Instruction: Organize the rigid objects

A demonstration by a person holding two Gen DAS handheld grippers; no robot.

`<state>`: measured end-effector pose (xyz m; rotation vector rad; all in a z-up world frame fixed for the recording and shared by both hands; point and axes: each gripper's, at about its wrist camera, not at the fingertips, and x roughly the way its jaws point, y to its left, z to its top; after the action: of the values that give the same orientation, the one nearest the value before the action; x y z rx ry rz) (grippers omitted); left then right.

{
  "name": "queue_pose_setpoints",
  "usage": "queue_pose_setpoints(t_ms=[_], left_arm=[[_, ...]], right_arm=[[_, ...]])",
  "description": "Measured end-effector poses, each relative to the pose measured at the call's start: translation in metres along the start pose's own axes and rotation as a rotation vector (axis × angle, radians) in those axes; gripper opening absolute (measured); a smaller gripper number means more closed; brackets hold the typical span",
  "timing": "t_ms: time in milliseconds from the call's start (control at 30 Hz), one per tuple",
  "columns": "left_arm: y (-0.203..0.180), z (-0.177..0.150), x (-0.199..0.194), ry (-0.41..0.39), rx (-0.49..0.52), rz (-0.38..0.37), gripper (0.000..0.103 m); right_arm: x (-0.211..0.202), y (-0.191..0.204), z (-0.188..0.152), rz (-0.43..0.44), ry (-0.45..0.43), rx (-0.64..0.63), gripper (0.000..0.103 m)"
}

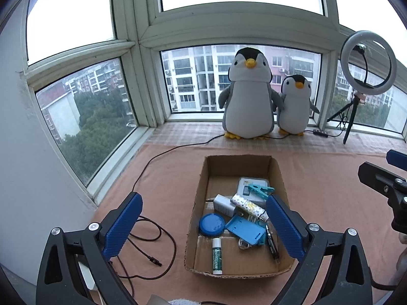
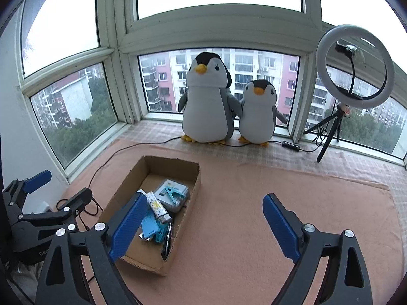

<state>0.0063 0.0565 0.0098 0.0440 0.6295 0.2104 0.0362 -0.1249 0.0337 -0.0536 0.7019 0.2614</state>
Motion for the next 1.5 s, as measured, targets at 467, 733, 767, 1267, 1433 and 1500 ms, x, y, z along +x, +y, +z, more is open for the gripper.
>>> queue_pose_setpoints(t_ms=[467,733,767,1267,1433,1500], left_arm=[[-0.0009,0.0016,-0.0067,-0.025,0.008,-0.002,0.102],[0.0024,0.0023,-0.0068,-0.029,-0.003,0.000,0.102],[0.0025,0.0024,-0.0071,-0.030,-0.003,0.001,0.102],[0.0016,0.0023,-0.0087,-0.031,-0.001,0.000,0.102],[0.0012,0.0021,-0.0086,-0.030,0.000,0.001,0.102],[0.0012,0.0020,-0.0085,-0.030,0.000,0.001,0.102]], right_arm=[[-0.0055,0.0030,0.0006,-0.017,-0.037,0.016,0.091],[-0.0057,0.0031,0.0005,-0.022,-0.035,0.018,0.091],[-0.0052,0.0031,0.0005,-0.023,-0.035,0.017,0.091],[-0.0053,0.0033,-0.0004,-0.023,-0.033,0.015,0.091],[-0.0040,0.0039,-0.0014,-0.020,-0.025,0.014,0.091],[-0.0030,0.0040,-0.0015,-0.020,-0.023,0.014,0.091]])
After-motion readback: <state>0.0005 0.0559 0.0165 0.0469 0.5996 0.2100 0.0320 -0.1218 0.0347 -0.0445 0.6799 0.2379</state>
